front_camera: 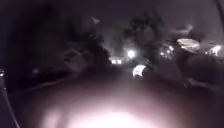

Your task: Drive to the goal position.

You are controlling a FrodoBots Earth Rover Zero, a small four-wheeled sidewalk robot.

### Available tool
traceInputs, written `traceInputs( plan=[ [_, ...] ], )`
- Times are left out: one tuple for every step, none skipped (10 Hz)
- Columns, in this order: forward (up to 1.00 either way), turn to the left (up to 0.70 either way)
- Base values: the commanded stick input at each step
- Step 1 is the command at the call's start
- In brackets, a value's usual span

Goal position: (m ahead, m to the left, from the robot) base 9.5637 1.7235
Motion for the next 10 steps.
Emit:
traceInputs(
  plan=[
    [0.5,0.0],
    [0.5,0.0],
    [0.5,0.0],
    [0.5,0.0],
    [0.5,0.0],
    [0.5,0.0],
    [0.5,0.0],
    [0.5,0.0],
    [0.5,0.0],
    [0.5,0.0]
  ],
)
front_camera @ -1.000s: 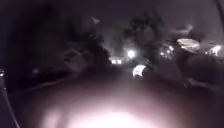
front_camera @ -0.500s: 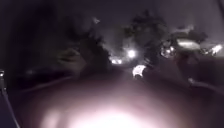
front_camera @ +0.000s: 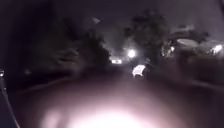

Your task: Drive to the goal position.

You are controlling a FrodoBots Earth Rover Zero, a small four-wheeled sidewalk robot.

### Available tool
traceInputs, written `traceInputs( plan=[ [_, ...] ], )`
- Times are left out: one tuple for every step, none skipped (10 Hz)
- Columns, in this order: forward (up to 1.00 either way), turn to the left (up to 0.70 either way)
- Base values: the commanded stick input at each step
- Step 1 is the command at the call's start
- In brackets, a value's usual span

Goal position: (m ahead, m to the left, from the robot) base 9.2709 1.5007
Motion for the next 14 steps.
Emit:
traceInputs(
  plan=[
    [0.5,0.0],
    [0.5,0.0],
    [0.5,0.0],
    [0.5,0.0],
    [0.5,0.0],
    [0.5,0.0],
    [0.5,0.0],
    [0.5,0.04],
    [0.5,0.08],
    [0.5,0.06],
    [0.5,0.03],
    [0.5,0.03],
    [0.5,0.01],
    [0.5,0.0]
  ],
)
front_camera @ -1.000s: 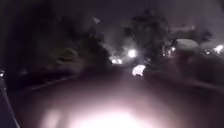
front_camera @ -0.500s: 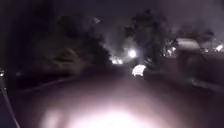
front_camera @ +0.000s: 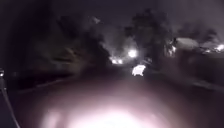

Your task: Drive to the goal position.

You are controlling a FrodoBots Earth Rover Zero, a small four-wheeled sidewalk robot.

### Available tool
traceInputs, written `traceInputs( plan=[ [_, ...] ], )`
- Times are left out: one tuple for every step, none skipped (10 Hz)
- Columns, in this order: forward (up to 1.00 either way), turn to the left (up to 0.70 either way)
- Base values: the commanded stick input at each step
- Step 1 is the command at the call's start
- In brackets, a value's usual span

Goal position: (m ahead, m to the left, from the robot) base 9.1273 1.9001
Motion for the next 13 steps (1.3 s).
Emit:
traceInputs(
  plan=[
    [0.5,0.0],
    [0.5,0.0],
    [0.5,0.0],
    [0.5,0.0],
    [0.5,0.0],
    [0.5,0.0],
    [0.5,0.0],
    [0.5,0.0],
    [0.5,0.01],
    [0.5,0.03],
    [0.5,0.12],
    [0.5,0.14],
    [0.5,0.04]
  ],
)
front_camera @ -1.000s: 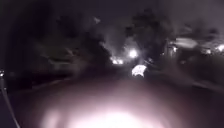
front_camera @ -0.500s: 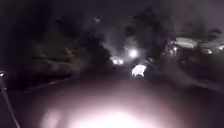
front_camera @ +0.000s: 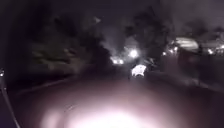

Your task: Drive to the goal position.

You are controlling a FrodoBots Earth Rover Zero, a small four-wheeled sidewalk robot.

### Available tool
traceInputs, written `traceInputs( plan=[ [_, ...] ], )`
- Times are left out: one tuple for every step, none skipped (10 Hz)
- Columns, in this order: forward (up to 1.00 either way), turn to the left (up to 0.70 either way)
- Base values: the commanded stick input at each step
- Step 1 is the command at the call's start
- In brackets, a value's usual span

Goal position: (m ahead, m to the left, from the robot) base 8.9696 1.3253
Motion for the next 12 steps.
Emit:
traceInputs(
  plan=[
    [0.5,0.0],
    [0.5,0.0],
    [0.5,0.0],
    [0.5,0.0],
    [0.5,0.0],
    [0.5,0.0],
    [0.5,0.0],
    [0.5,0.0],
    [0.5,0.0],
    [0.5,0.0],
    [0.5,0.0],
    [0.5,0.0]
  ],
)
